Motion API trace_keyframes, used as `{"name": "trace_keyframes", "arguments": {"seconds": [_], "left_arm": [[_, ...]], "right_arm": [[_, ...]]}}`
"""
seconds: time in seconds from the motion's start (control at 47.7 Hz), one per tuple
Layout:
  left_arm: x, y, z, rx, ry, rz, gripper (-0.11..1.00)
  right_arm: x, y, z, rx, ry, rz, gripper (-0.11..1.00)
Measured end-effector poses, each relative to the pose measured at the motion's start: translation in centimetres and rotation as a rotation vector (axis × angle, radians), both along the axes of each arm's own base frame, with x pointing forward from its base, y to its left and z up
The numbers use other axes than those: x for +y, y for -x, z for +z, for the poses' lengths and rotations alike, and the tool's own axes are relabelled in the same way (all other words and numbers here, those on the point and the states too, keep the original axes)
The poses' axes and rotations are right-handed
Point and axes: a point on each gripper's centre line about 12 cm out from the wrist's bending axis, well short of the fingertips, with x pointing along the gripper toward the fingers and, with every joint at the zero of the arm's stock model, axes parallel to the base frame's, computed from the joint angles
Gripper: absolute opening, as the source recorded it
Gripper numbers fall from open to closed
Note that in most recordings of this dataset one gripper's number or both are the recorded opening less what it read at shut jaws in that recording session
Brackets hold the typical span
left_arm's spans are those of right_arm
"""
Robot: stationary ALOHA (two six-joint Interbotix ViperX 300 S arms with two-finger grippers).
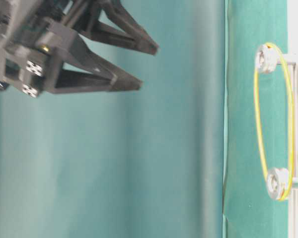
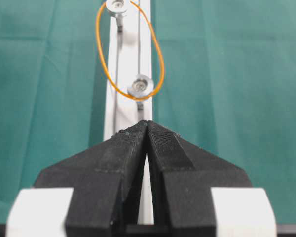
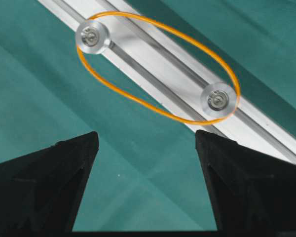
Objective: Hook the rubber onto the shaft.
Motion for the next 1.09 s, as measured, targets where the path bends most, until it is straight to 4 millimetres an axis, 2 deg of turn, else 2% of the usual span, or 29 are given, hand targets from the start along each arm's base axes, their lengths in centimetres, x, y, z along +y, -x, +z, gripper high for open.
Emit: {"name": "trace_keyframes", "arguments": {"seconds": [0.419, 1.09], "left_arm": [[-0.01, 0.02, 0.03, -0.002, 0.002, 0.000, 0.00], [-0.01, 0.02, 0.03, -0.002, 0.002, 0.000, 0.00]], "right_arm": [[-0.04, 0.44, 0.12, 0.007, 0.035, 0.054, 0.87], [-0.01, 0.58, 0.04, 0.096, 0.322, 0.527, 0.86]]}}
